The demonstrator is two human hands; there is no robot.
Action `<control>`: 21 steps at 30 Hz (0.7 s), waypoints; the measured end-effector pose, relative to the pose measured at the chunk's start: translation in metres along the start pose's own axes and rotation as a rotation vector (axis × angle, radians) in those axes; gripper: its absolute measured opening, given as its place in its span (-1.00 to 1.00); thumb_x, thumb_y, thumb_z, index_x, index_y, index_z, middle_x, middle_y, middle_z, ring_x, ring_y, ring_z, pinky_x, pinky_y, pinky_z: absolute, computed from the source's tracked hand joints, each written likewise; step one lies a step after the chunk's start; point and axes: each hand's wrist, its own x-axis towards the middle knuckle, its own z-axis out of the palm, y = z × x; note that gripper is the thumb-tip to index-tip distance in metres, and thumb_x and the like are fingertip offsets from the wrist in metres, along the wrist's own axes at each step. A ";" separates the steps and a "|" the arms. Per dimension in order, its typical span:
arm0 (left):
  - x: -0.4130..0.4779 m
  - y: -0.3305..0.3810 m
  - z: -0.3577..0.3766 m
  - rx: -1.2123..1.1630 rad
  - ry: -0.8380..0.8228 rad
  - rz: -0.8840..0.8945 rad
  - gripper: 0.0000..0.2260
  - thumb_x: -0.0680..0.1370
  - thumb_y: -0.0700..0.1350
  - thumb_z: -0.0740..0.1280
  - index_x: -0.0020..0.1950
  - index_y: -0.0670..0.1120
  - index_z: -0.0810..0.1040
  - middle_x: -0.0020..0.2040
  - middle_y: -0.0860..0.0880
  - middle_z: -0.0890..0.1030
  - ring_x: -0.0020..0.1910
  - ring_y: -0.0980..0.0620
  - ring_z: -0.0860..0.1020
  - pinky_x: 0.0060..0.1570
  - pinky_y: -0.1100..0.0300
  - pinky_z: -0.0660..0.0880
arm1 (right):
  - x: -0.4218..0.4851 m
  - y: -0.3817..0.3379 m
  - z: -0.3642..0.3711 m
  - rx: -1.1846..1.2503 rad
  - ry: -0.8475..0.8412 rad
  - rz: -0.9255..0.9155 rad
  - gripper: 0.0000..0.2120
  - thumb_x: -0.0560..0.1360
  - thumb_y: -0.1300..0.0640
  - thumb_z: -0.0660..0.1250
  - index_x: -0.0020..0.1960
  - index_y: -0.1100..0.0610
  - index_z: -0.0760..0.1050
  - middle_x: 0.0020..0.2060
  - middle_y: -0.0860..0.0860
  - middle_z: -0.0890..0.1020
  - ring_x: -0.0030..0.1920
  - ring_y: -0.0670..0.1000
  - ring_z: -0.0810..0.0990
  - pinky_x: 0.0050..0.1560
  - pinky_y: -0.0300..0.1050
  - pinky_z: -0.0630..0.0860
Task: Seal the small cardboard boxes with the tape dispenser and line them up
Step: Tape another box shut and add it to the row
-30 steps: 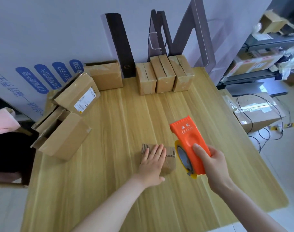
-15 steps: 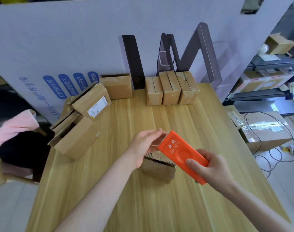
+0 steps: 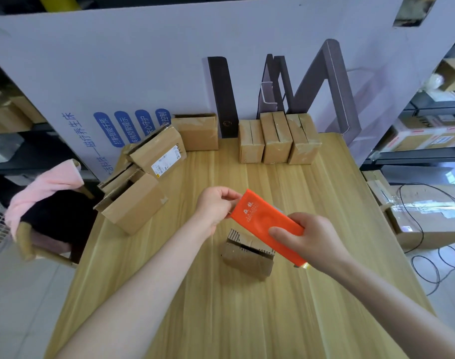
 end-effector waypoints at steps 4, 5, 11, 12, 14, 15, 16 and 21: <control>0.011 -0.015 0.001 0.082 0.063 -0.006 -0.75 0.49 -0.42 0.29 -0.26 -0.10 0.58 -0.32 -0.03 0.60 -0.37 0.07 0.52 -0.42 0.27 0.42 | 0.003 -0.016 0.007 -0.107 -0.067 0.062 -0.68 0.37 -0.19 0.40 -0.17 0.08 0.59 -0.37 0.01 0.65 -0.41 -0.01 0.64 -0.34 0.05 0.62; 0.012 -0.019 0.000 0.094 0.083 0.000 -0.73 0.47 -0.43 0.29 -0.28 -0.10 0.58 -0.31 -0.03 0.61 -0.36 0.08 0.53 -0.41 0.28 0.42 | 0.002 -0.016 0.007 -0.139 -0.070 0.070 -0.67 0.38 -0.20 0.39 -0.16 0.09 0.59 -0.36 0.00 0.65 -0.39 -0.02 0.64 -0.33 0.03 0.63; 0.025 -0.042 -0.030 0.147 0.228 -0.037 -0.76 0.44 -0.37 0.36 -0.30 -0.06 0.61 -0.28 -0.03 0.67 -0.36 0.05 0.57 -0.27 0.21 0.46 | -0.018 0.016 -0.015 -0.047 -0.124 0.192 -0.70 0.36 -0.10 0.47 -0.22 0.15 0.58 -0.41 0.07 0.63 -0.46 0.11 0.64 -0.47 0.16 0.59; 0.027 -0.049 -0.035 0.145 0.255 -0.057 -0.76 0.43 -0.37 0.36 -0.31 -0.06 0.61 -0.29 -0.04 0.67 -0.35 0.04 0.57 -0.24 0.19 0.48 | -0.023 0.024 -0.021 -0.024 -0.132 0.223 -0.73 0.37 -0.06 0.49 -0.23 0.15 0.58 -0.44 0.06 0.62 -0.48 0.12 0.63 -0.51 0.14 0.58; 0.027 -0.063 -0.041 0.145 0.285 -0.096 -0.79 0.44 -0.35 0.38 -0.30 -0.07 0.62 -0.28 -0.08 0.67 -0.32 0.01 0.58 -0.16 0.14 0.52 | -0.030 0.039 -0.032 -0.017 -0.137 0.276 -0.77 0.36 0.00 0.51 -0.23 0.15 0.60 -0.47 0.07 0.61 -0.50 0.13 0.62 -0.55 0.07 0.57; 0.026 -0.070 -0.040 0.149 0.280 -0.110 -0.81 0.45 -0.32 0.40 -0.29 -0.07 0.62 -0.27 -0.08 0.67 -0.31 0.01 0.59 -0.13 0.12 0.53 | -0.031 0.048 -0.036 -0.034 -0.141 0.300 -0.78 0.36 0.00 0.52 -0.22 0.15 0.60 -0.45 0.09 0.62 -0.49 0.13 0.62 -0.55 0.04 0.57; 0.025 -0.076 -0.036 0.163 0.265 -0.122 -0.84 0.46 -0.29 0.42 -0.27 -0.07 0.63 -0.28 -0.07 0.68 -0.29 0.02 0.61 -0.12 0.12 0.54 | -0.030 0.057 -0.037 -0.070 -0.147 0.323 -0.78 0.36 -0.01 0.52 -0.21 0.13 0.61 -0.43 0.08 0.63 -0.48 0.11 0.63 -0.53 -0.01 0.57; 0.022 -0.094 -0.012 0.226 0.242 -0.118 -0.88 0.47 -0.15 0.46 -0.26 -0.01 0.63 -0.33 0.00 0.67 -0.23 0.04 0.65 -0.11 0.14 0.58 | -0.011 0.089 -0.029 -0.255 -0.214 0.416 -0.67 0.33 -0.20 0.47 -0.15 0.07 0.59 -0.33 0.02 0.65 -0.36 0.03 0.66 -0.42 -0.06 0.59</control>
